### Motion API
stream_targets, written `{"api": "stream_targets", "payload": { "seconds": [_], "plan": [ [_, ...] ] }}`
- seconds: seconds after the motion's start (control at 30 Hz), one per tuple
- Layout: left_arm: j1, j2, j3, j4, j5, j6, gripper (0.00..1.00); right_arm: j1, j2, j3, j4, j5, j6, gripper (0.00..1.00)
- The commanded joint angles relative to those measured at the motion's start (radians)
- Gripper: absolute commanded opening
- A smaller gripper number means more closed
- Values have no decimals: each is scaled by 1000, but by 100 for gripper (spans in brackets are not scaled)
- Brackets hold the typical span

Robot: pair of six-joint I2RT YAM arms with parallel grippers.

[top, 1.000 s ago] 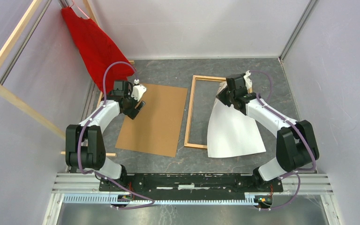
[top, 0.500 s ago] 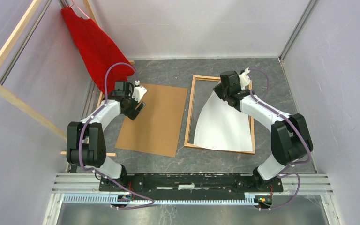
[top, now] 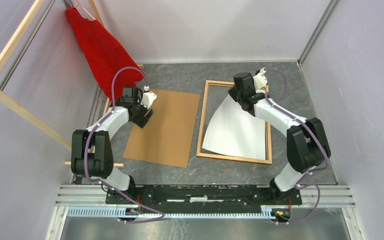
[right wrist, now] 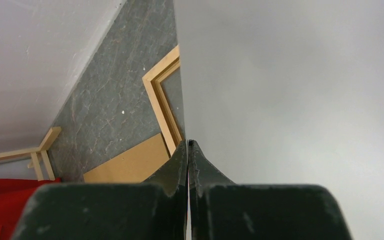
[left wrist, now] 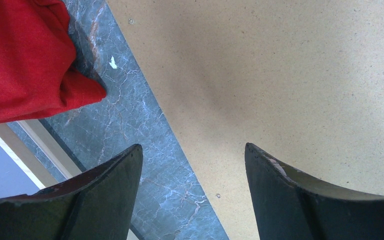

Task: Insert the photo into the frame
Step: Turn over the photo from the photo frame.

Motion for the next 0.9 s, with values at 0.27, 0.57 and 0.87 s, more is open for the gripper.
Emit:
{"api": "stream_targets", "payload": {
  "seconds": [0.27,0.57,0.87],
  "plan": [
    [-3,11,-6,30,1,-11,80,-5,70,80,41,-30,-114,0],
    [-4,14,-6,29,1,-12,79,-6,65,63,23,-41,-173,0],
    [-3,8,-10,28,0,-9,79,-9,99,135,-62,-45,-298,0]
  ]
}}
